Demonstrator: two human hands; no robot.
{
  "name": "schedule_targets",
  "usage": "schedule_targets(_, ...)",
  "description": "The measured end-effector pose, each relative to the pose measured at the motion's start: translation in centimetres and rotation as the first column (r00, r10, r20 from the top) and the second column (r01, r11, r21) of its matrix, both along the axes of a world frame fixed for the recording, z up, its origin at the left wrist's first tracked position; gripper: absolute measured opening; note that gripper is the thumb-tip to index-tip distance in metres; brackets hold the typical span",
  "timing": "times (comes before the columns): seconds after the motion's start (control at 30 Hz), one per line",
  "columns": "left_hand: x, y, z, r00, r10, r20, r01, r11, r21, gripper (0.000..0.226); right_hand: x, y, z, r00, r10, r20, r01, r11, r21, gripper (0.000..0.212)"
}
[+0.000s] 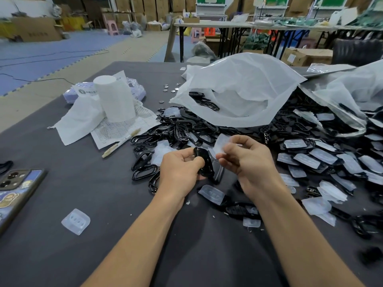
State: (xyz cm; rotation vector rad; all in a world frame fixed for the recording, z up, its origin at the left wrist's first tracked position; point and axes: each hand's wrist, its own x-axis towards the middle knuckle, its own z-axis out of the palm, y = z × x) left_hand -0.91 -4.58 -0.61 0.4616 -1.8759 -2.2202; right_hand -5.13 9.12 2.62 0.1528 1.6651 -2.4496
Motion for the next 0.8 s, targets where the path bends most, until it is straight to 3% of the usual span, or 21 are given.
schedule_targets(0.3, 0.02, 0.37, 0.02, 0.999, -0.024, -0.041, 0.024, 1.000, 0.002, 0.029, 0.92, 0.38, -0.44, 0.985, 0.133, -0.113, -0.108, 0.972, 0.211, 0.029)
schedule_targets(0.43, 0.15, 0.37, -0.11, 0.998, -0.042, -0.045, 0.040, 0.998, -0.046, 0.017, 1.04, 0.28, -0.42, 0.979, 0.134, -0.156, -0.098, 0.971, 0.220, 0.023)
schedule_targets(0.8, 0.51, 0.67, 0.20, 0.996, -0.050, -0.071, 0.047, 0.998, -0.043, 0.036, 0.88, 0.36, -0.76, 0.978, 0.075, -0.194, -0.024, 0.967, 0.254, 0.029)
